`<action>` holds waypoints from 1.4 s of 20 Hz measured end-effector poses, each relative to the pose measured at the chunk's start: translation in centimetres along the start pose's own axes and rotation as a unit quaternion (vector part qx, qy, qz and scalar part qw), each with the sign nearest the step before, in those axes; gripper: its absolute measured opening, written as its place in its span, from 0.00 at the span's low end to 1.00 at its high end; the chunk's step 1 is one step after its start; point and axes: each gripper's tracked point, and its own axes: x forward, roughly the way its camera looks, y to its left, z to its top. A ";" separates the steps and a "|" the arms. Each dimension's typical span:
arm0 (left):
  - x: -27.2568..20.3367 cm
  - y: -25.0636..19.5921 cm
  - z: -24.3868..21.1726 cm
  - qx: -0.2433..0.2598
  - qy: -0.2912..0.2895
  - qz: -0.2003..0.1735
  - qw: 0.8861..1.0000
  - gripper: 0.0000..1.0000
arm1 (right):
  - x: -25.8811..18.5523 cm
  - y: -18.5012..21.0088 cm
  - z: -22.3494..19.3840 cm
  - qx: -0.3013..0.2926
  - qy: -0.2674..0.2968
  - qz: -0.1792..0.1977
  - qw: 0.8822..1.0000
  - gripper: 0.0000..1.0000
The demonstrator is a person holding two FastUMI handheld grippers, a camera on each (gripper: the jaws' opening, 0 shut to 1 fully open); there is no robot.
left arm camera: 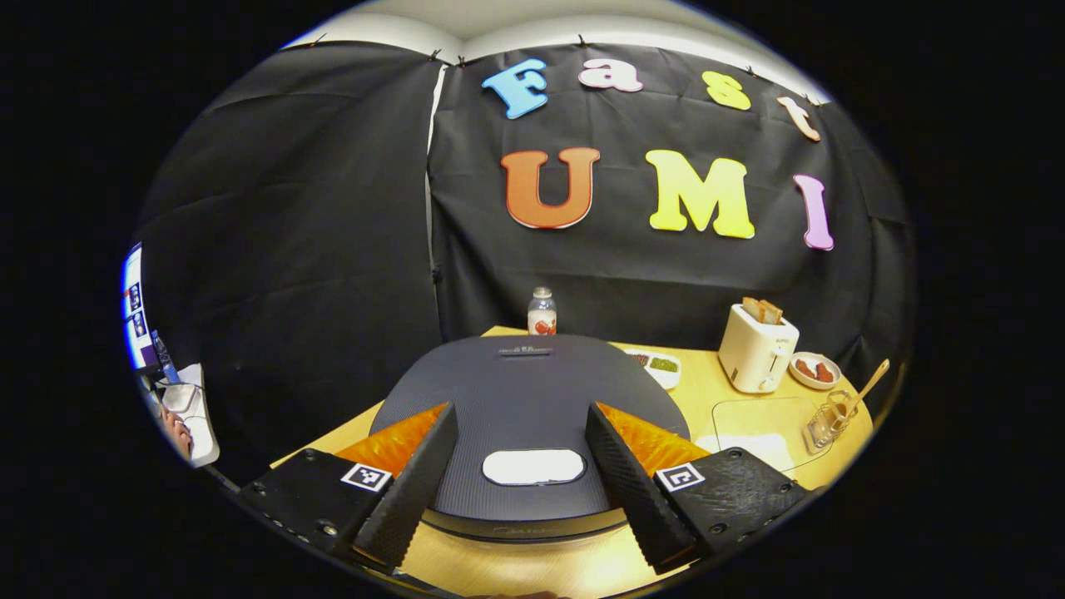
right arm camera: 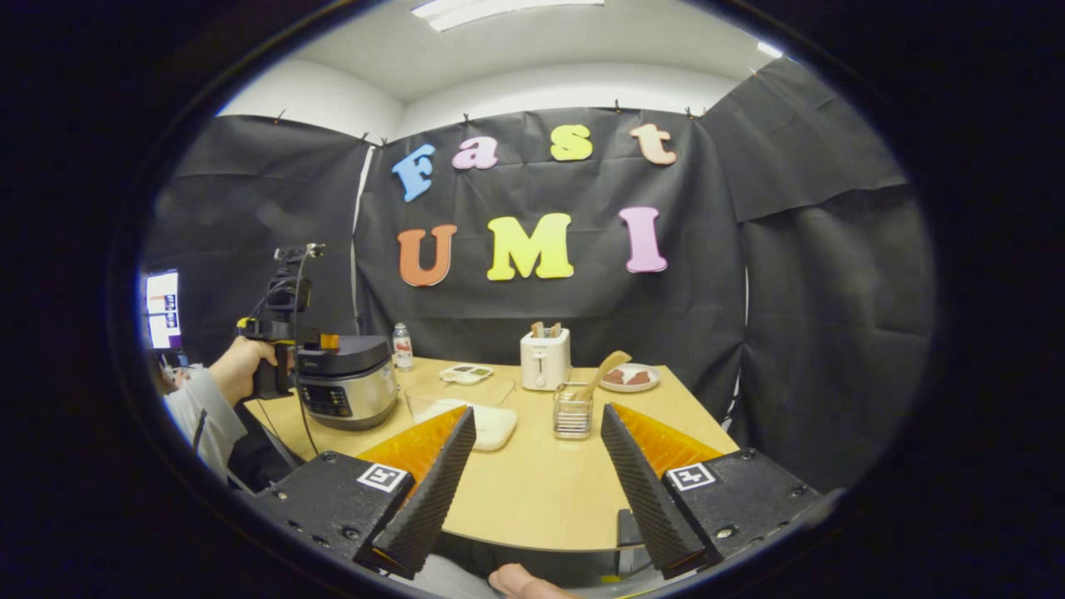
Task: Close the left gripper, press the button to open the rice cooker; take a wooden spoon from the chopstick holder with the right hand, scoop a spoonful of rice and pour it into the rice cooker, then put the wooden spoon back into the chopstick holder.
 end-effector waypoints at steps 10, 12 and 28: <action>-0.4 0.2 -1.2 -0.009 -0.068 0.002 0.998 1.00 | 3.0 1.6 -2.7 -0.003 0.029 0.016 0.999 0.95; -0.2 0.1 -1.1 -0.016 -0.076 0.004 0.997 1.00 | 3.3 1.6 -2.4 -0.001 0.024 0.018 1.000 0.95; -10.4 -3.5 5.4 -0.009 -0.083 -0.037 0.996 0.95 | 6.6 -1.3 4.9 0.003 -0.020 -0.022 1.000 0.95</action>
